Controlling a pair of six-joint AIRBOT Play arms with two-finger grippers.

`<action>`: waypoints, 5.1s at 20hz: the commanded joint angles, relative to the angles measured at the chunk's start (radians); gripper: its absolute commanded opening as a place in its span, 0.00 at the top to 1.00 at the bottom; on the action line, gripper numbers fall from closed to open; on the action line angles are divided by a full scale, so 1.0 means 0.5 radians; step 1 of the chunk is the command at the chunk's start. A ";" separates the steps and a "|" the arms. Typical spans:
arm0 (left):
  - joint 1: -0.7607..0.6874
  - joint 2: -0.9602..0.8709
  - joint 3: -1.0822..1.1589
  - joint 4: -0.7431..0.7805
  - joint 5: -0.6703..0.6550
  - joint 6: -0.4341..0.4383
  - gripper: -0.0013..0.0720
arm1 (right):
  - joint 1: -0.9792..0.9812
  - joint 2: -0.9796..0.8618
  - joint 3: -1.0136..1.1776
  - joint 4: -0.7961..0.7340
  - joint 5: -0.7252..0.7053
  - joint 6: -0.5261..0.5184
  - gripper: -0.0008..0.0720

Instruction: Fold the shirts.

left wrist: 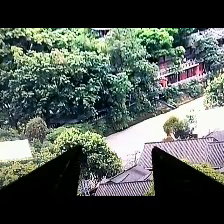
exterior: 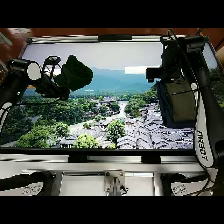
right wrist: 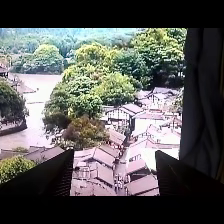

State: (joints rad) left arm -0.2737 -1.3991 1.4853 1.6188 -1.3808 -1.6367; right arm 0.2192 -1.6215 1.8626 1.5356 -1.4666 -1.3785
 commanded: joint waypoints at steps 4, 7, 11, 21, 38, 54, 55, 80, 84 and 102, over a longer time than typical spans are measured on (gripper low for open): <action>-0.002 -0.002 0.001 0.000 0.000 0.001 0.27 | 0.002 -0.001 0.002 0.000 0.001 0.001 0.15; -0.002 -0.002 0.001 0.000 0.000 0.001 0.27 | 0.002 -0.001 0.002 0.000 0.001 0.001 0.14; -0.002 -0.002 0.001 0.000 0.000 0.001 0.27 | 0.002 -0.001 0.002 0.000 0.001 0.001 0.15; -0.002 -0.005 0.001 -0.083 0.242 -0.001 0.27 | 0.002 -0.001 0.002 0.021 -0.002 0.010 0.15; 0.346 -1.244 0.829 -0.180 1.093 -0.111 0.02 | 0.002 -0.009 -0.002 0.063 -0.039 -0.097 0.15; -0.003 -0.572 1.078 -0.230 1.032 0.058 0.92 | 0.002 0.146 0.000 0.147 -0.052 -0.084 0.15; -0.080 -0.400 1.078 -0.215 1.031 0.064 0.92 | 0.002 0.239 0.000 0.111 -0.050 -0.085 0.15; -0.945 0.549 -1.000 -0.094 0.380 -0.800 0.92 | -0.021 1.352 -1.672 0.382 0.032 -0.283 0.15; -0.945 0.726 -1.000 0.019 0.385 -0.799 0.92 | -0.300 1.190 -2.168 1.041 0.170 -0.479 0.15; -0.945 0.773 -1.001 0.169 0.513 -0.799 0.92 | -0.259 0.564 -2.267 1.471 0.747 -0.616 0.14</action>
State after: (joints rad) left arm -0.7464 -1.0134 0.9848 1.7000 -1.1454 -2.0361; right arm 0.0624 -1.3346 0.7300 2.2879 -1.1709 -1.7115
